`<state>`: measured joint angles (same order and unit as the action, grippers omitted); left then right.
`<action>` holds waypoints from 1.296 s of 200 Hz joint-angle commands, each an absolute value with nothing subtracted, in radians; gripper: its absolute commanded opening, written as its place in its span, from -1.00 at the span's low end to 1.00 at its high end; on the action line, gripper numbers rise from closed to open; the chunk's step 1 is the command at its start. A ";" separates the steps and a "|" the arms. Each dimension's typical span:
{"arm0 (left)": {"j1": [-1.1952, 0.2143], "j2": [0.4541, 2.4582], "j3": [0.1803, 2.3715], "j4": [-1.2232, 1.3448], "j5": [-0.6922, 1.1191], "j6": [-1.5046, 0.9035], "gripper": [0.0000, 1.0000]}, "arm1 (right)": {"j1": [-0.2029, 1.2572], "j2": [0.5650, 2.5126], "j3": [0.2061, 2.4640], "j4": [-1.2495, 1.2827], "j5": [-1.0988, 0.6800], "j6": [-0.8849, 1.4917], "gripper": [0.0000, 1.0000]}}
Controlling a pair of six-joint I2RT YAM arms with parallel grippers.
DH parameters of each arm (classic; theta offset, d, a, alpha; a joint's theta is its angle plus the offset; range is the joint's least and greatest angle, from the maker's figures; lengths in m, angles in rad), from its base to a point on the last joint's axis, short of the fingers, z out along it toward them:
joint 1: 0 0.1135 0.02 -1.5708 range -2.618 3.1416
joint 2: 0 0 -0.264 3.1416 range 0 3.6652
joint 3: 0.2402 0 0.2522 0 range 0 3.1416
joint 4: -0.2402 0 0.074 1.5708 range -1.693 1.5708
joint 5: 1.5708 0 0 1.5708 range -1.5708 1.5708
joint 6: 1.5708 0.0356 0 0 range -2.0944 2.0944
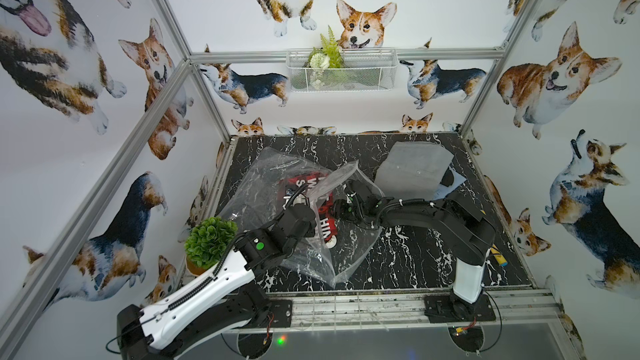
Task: Take the shirt out of the vacuum bag
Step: Take out the shirt from the vacuum bag.
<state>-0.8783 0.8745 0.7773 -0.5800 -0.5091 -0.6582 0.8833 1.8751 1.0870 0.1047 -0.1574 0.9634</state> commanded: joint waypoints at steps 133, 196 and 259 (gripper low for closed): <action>-0.877 0.885 0.767 -0.561 -0.503 -0.670 -1.00 | 0.884 2.079 1.193 0.241 -0.226 1.005 0.17; -0.877 0.888 0.761 -0.553 -0.502 -0.670 -1.00 | 0.898 2.118 1.181 0.328 -0.246 1.038 -0.44; -0.877 0.870 0.748 -0.561 -0.513 -0.672 -1.00 | 0.881 2.030 1.116 0.407 -0.262 1.065 -1.00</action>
